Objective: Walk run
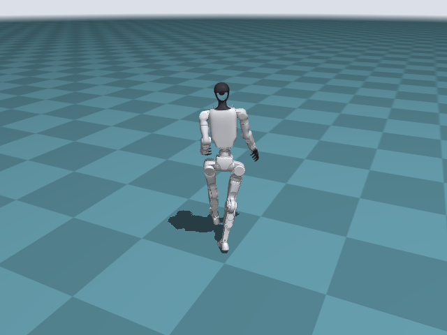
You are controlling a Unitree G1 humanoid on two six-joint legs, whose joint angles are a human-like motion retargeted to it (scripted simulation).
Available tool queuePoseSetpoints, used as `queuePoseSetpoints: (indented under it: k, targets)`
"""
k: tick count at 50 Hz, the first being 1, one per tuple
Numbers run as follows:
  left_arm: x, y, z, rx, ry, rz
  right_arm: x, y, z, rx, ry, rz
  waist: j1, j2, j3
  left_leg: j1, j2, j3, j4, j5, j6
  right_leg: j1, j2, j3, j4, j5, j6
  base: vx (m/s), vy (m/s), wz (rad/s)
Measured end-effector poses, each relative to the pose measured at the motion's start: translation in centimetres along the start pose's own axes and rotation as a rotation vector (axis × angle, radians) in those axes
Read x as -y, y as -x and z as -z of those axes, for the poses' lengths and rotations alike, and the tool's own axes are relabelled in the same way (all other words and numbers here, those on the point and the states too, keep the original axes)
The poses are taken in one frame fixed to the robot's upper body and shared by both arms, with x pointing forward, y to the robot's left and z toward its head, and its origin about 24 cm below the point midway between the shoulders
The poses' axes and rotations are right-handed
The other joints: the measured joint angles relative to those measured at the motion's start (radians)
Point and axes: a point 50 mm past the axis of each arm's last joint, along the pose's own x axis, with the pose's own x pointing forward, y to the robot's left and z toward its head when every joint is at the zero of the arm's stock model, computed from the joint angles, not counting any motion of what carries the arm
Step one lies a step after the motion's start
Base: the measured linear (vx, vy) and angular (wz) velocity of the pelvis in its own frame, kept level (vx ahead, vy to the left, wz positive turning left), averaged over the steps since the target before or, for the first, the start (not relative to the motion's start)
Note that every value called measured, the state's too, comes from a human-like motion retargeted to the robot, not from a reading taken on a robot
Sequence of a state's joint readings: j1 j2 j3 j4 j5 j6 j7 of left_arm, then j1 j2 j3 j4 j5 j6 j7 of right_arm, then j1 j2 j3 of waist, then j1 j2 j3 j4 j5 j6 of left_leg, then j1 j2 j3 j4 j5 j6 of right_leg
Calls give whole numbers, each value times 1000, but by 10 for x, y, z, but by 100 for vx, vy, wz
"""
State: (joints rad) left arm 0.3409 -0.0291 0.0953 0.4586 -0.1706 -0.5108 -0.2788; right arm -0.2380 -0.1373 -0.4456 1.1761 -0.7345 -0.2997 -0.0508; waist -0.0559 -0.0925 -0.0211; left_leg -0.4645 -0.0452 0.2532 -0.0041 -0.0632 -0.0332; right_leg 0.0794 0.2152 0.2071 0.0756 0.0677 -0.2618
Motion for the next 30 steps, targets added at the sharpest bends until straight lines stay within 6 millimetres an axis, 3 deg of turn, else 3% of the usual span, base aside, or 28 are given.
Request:
queuePoseSetpoints:
  k: [3,5,7,10,12,13,15,17,20,22,25,30]
  targets:
    - [2,-4,-3,7,-32,25,-15,11,25,-88,-63,-16,17,-16,-27,9,-18,23,45,-14,140,31,-2,-30,8,40,0,82,-14,-40]
    - [3,-3,-3,7,-43,31,-37,26,51,-205,-97,-86,53,-34,-52,10,3,54,96,7,170,49,9,-21,33,99,3,85,-22,-120]
    - [3,1,0,-2,-32,25,-64,52,85,-374,-108,-200,96,-57,-72,14,-24,-58,108,94,190,59,-6,-31,94,218,63,111,-11,-138]
    - [0,-2,1,-7,6,6,-101,101,126,-631,-100,-370,58,-89,-83,16,-24,-98,186,78,206,16,-4,-67,264,456,281,89,-14,-21]
    - [0,-8,-2,2,17,4,-115,134,147,-761,-86,-464,22,-114,-62,70,-33,-43,231,12,206,-76,-20,-131,554,456,459,81,-30,22]
    - [0,-13,-5,15,12,9,-121,148,155,-809,-80,-516,24,-115,-55,107,-12,5,234,-15,199,-111,-29,-180,650,456,505,77,-30,-36]
    - [5,-23,-10,33,6,29,-132,175,169,-892,-72,-620,42,-74,-52,157,13,-22,219,-53,192,-170,-21,-211,711,456,495,67,-8,-85]
    - [10,-32,-14,42,13,39,-140,200,179,-954,-61,-701,62,-7,-57,187,84,-25,206,-68,168,-237,21,-223,690,365,366,78,1,-96]
    - [25,-43,-20,73,28,61,-144,225,190,-1010,-73,-745,-2,59,-49,274,109,-9,152,-80,147,-343,-18,-287,668,210,275,72,3,42]
    - [32,-44,-25,102,28,82,-144,237,195,-1026,-93,-733,-51,85,-50,321,100,-15,119,-92,135,-391,-67,-310,574,142,270,56,2,65]
    - [36,-46,-31,140,28,122,-143,249,201,-1044,-119,-700,-111,81,-47,396,56,4,80,-120,118,-439,-138,-272,357,98,315,66,-6,22]
    - [33,-47,-34,139,36,170,-146,249,199,-1057,-209,-629,-179,56,-25,537,-9,3,40,-185,80,-492,-247,-260,-10,68,355,68,-15,0]
